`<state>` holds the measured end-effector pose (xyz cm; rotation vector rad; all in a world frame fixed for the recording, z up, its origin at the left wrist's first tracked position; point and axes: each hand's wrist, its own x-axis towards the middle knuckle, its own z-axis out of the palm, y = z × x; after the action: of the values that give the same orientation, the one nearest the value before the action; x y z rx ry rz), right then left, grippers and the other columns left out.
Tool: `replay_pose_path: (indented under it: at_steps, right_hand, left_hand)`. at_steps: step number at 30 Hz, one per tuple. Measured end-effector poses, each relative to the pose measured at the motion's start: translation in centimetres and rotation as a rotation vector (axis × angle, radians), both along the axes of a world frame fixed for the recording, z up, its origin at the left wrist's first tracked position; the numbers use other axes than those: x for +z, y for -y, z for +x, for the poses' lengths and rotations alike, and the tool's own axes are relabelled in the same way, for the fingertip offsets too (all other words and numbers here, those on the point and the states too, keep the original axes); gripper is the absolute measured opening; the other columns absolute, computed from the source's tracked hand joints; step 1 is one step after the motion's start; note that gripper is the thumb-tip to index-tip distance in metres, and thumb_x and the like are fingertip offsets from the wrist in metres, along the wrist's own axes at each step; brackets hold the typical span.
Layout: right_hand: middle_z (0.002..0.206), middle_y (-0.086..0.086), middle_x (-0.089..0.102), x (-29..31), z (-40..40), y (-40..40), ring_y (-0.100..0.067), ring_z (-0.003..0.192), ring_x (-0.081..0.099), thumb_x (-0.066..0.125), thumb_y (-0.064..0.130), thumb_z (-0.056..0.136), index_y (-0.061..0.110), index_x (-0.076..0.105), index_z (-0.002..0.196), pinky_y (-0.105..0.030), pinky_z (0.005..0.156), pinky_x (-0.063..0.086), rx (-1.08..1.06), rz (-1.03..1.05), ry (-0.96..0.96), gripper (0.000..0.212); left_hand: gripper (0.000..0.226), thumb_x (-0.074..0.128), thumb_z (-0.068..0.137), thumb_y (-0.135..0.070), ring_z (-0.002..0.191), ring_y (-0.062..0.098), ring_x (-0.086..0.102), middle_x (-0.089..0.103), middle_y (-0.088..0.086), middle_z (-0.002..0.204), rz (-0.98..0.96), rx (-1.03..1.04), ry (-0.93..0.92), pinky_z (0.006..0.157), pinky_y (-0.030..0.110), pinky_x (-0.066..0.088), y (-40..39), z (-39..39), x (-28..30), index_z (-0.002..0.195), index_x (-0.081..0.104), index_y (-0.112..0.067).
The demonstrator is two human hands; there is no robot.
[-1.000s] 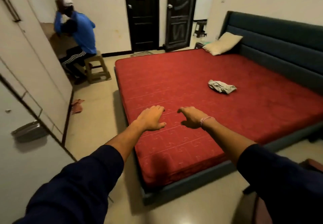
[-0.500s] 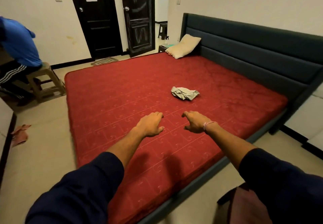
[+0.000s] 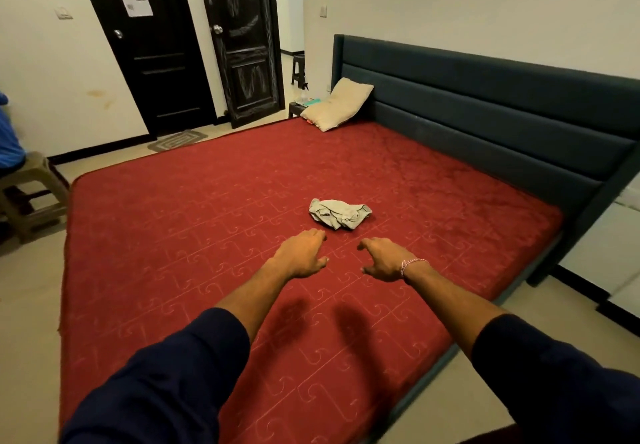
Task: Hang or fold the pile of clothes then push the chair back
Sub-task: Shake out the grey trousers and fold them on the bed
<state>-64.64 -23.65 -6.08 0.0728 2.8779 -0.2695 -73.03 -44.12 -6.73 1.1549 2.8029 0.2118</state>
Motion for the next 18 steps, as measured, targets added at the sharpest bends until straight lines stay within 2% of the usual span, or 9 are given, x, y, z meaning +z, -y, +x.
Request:
replay_pose_path:
  at_steps: [7,18]
  right_hand:
    - [0.146,-0.010,0.050,-2.2,-8.3,-7.2,-0.028,0.135,0.047,0.068,0.031,0.095,0.013,0.044,0.145,-0.041,0.109,0.043,-0.008,-0.041,0.037,0.058]
    - [0.143,-0.012,0.051,-9.8,-20.8,-16.3,-0.029,0.132,0.049,0.066,0.030,0.095,0.011,0.050,0.142,-0.040,0.108,0.044,0.031,-0.105,0.160,0.053]
  left_hand:
    - [0.055,0.063,0.092,-0.040,0.122,0.027,0.054,0.056,0.010,0.135,0.045,0.041,0.085,0.098,0.047,0.049,-7.8,-8.7,-2.9,0.135,0.047,-0.010]
    - [0.057,0.063,0.093,-0.038,0.124,0.029,0.054,0.053,0.011,0.138,-0.061,0.185,0.283,0.099,0.047,0.048,-17.3,-18.5,-10.3,0.139,0.044,-0.011]
